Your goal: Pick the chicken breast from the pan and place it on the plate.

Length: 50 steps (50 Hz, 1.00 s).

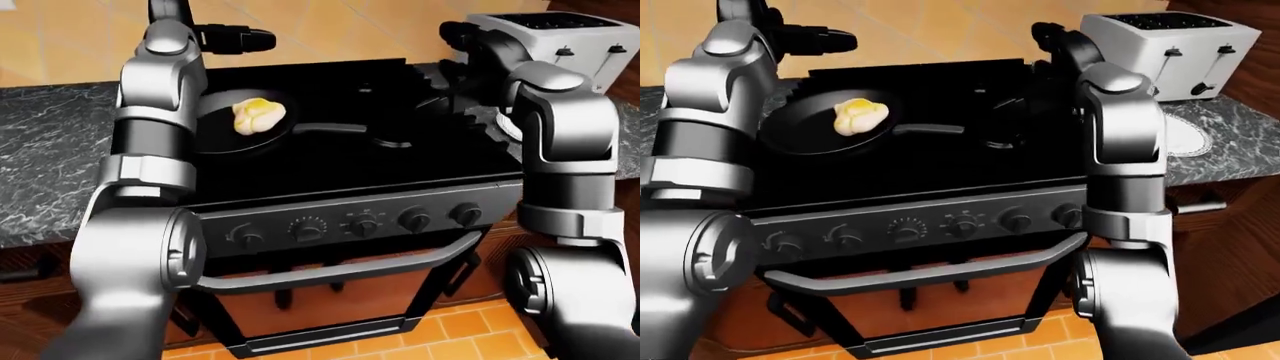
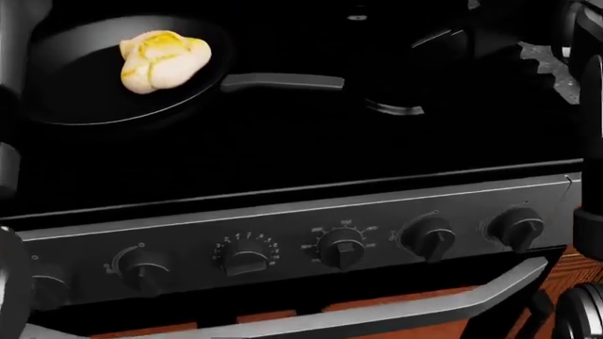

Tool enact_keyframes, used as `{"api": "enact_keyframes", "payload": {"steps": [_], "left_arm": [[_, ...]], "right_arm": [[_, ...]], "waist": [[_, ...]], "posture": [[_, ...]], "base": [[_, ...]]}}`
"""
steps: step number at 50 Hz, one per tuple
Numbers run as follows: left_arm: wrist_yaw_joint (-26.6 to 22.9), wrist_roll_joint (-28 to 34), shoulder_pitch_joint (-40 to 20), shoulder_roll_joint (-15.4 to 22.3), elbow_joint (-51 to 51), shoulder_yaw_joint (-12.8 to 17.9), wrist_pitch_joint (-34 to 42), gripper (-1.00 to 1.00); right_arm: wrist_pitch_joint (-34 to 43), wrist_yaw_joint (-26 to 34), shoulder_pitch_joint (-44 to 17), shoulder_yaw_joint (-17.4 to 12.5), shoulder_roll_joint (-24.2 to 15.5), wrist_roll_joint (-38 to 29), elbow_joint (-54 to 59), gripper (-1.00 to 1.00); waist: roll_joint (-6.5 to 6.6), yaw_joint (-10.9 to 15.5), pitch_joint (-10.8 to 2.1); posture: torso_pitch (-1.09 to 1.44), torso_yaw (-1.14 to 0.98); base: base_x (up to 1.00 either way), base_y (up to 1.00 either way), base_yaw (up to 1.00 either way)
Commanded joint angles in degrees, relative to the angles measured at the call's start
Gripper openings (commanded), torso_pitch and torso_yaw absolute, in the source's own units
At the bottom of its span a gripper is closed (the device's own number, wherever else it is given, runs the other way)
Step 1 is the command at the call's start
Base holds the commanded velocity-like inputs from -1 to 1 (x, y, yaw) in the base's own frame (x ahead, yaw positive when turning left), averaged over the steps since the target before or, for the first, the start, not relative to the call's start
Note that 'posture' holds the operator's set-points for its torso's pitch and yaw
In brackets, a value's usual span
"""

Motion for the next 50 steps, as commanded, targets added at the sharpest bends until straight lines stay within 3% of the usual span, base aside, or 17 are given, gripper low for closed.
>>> {"api": "enact_keyframes", "payload": {"steps": [1, 3, 5, 6, 7, 8, 10, 13, 15, 16, 20, 28, 30, 41, 46, 49, 50], "left_arm": [[0.26, 0.32, -2.40, 0.98, -2.11, 0.27, -1.87, 1.00], [0.24, 0.28, -2.53, 1.04, -2.08, 0.30, -1.81, 1.00], [0.22, 0.24, -2.55, 1.07, -2.18, 0.31, -1.72, 1.00], [0.21, 0.22, -2.57, 1.11, -2.24, 0.32, -1.67, 1.00], [0.21, 0.21, -2.60, 1.17, -2.19, 0.35, -1.66, 1.00], [0.20, 0.21, -2.65, 1.23, -2.17, 0.34, -1.66, 1.00], [0.18, 0.16, -2.79, 1.32, -2.26, 0.38, -1.49, 1.00], [0.22, 0.13, -2.88, 1.33, -2.28, 0.37, -1.44, 1.00], [0.24, 0.10, -2.81, 1.26, -2.46, 0.34, -1.36, 1.00], [0.22, 0.08, -2.75, 1.24, -2.70, 0.32, -1.23, 1.00], [0.14, 0.10, -2.74, 1.37, -2.57, 0.34, -1.38, 1.00], [0.12, 2.60, -4.90, 1.93, 3.09, -0.50, -5.94, 1.00], [0.60, 4.35, -5.47, 2.00, 5.05, -1.25, -11.25, 1.00], [-7.79, 15.04, -8.92, 1.72, 13.01, -4.63, -15.45, 1.00], [-6.61, 19.33, -11.66, 1.97, 15.41, -4.33, -20.67, 1.00], [-8.67, 20.68, -13.67, 2.32, 18.27, -3.64, -20.74, 1.00], [-10.38, 22.81, -13.99, 2.49, 19.17, -5.14, -20.28, 1.00]], "right_arm": [[-1.69, -0.10, -2.31, -0.18, -0.36, 0.25, -1.78, 1.00], [-1.54, -0.07, -2.42, -0.15, -0.41, 0.23, -1.87, 1.00], [-1.58, -0.10, -2.52, -0.14, -0.39, 0.20, -1.71, 1.00], [-1.67, -0.01, -2.56, -0.09, -0.48, 0.16, -1.70, 1.00], [-1.60, 0.16, -2.54, -0.02, -0.52, 0.15, -1.82, 1.00], [-1.59, 0.03, -2.54, -0.12, -0.52, 0.10, -1.98, 1.00], [-1.61, 0.00, -2.48, -0.07, -0.54, -0.01, -2.04, 1.00], [-1.52, 0.06, -2.56, -0.19, -0.73, -0.09, -2.30, 1.00], [-1.52, 0.18, -2.42, -0.01, -0.70, -0.23, -2.52, 1.00], [-1.47, 0.25, -2.36, 0.01, -0.69, -0.28, -2.57, 1.00], [-1.83, 0.41, -2.65, 0.14, -0.56, -0.44, -1.94, 1.00], [-2.03, 0.61, -3.30, 0.16, -0.35, -0.82, -1.24, 1.00], [-2.03, 0.73, -3.70, 0.19, -0.40, -0.82, -0.89, 1.00], [-1.82, 1.45, -3.40, 0.11, -0.48, -0.95, -1.76, 1.00], [-2.55, 1.44, -2.94, 0.10, -0.14, -0.84, -1.44, 1.00], [-2.28, 1.52, -2.80, 0.03, -0.30, -0.85, -1.62, 1.00], [-2.17, 1.56, -2.85, 0.06, -0.37, -0.88, -1.67, 1.00]], "waist": [[-0.22, 0.20, -1.47], [1.70, -0.24, -1.70], [4.87, -0.73, -2.65], [3.70, -0.59, -2.68], [3.89, -0.46, -0.69], [4.23, -0.74, -1.14], [3.19, -0.90, -0.70], [0.69, -0.80, 0.06], [-1.98, -0.42, -0.22], [-1.13, -0.10, -0.26], [-0.62, -0.02, -1.72], [0.23, -0.20, -2.01], [0.28, -0.26, -1.93], [-0.05, -0.12, -1.41], [-0.37, 0.04, -1.26], [-0.65, 0.12, -1.24], [-0.72, 0.16, -1.17]], "posture": [[0.00, 0.00], [0.00, 0.00], [0.00, 0.00], [0.00, 0.00], [0.00, 0.00], [0.00, 0.00], [0.00, 0.00], [0.00, 0.00], [0.00, 0.00], [0.00, 0.00], [0.00, 0.00], [0.00, 0.00], [0.00, 0.00], [0.00, 0.00], [0.00, 0.00], [0.00, 0.00], [0.00, 0.00]], "base": [[0.27, 0.00, 0.00], [0.27, 0.00, 0.00], [0.27, 0.00, 0.00], [0.26, 0.00, 0.00], [0.00, 0.00, 0.00], [0.00, 0.00, 0.00], [0.00, 0.00, 0.00], [0.00, 0.00, 0.00], [0.00, 0.00, 0.00], [0.00, 0.00, 0.00], [0.00, 0.00, 0.00], [0.00, 0.00, 0.00], [0.00, 0.00, 0.00], [0.00, 0.00, 0.00], [0.00, 0.00, 0.00], [0.00, 0.00, 0.00], [0.00, 0.00, 0.00]]}}
